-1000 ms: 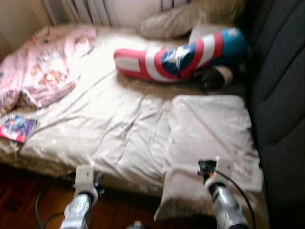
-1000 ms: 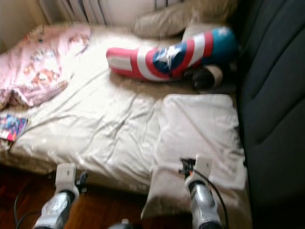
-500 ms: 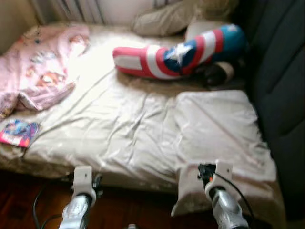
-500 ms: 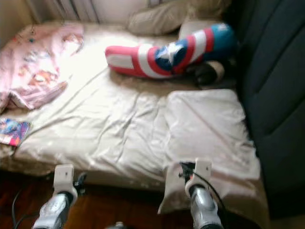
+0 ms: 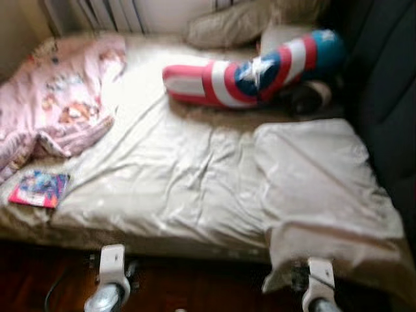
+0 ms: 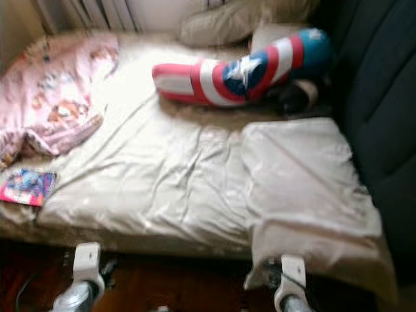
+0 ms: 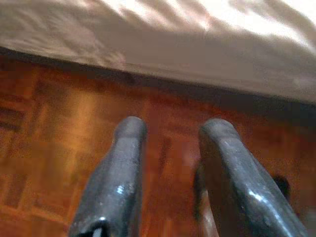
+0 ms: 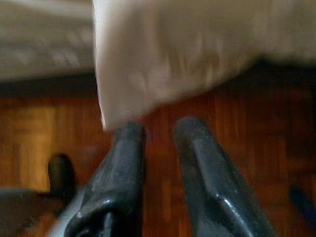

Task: Clean up the room

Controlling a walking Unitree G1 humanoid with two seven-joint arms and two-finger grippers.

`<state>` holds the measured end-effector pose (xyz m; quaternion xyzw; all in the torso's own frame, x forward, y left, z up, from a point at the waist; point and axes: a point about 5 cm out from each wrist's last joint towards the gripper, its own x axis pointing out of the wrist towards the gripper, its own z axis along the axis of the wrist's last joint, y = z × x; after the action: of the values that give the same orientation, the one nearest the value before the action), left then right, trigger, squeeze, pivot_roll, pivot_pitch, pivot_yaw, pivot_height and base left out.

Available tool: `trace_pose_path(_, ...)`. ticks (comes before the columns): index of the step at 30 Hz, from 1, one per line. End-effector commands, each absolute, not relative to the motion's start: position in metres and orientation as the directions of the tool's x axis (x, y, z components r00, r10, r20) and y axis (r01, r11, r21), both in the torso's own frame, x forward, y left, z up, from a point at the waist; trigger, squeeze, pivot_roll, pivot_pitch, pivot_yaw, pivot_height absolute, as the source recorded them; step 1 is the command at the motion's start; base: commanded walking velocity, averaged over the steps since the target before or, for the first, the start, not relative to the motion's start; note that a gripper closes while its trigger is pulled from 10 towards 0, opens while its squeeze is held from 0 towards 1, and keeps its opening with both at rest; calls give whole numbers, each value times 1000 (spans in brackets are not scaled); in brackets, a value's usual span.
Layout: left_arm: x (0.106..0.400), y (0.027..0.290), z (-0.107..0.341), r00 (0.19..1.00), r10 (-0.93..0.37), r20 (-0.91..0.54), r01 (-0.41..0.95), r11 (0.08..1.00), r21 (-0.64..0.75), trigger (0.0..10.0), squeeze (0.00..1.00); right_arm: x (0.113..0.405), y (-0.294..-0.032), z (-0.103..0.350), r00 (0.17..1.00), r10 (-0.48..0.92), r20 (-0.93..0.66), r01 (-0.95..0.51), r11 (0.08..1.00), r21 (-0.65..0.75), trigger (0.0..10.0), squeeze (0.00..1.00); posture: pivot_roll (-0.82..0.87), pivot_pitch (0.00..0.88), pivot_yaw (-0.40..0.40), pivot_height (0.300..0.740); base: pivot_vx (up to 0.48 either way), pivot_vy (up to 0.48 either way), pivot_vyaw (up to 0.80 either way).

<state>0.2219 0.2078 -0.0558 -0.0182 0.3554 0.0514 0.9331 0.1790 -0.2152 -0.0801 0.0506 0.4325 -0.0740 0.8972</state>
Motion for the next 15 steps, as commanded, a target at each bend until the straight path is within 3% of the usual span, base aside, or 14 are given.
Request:
trace_pose_path(1, 212, 213, -62, 705, 98, -702, -112, 993, 26, 10000, 0, 177, -208, -83, 602, -75, -795, 158, 987, 27, 10000, 0, 59, 127, 2, 740, 0, 368, 0)
trace_pose_path(15, 196, 208, -73, 639, 86, -764, -80, 996, 45, 10000, 0, 170, -187, -90, 572, -10, -820, 113, 991, 67, 10000, 0, 34, 101, 11, 740, 0, 416, 0)
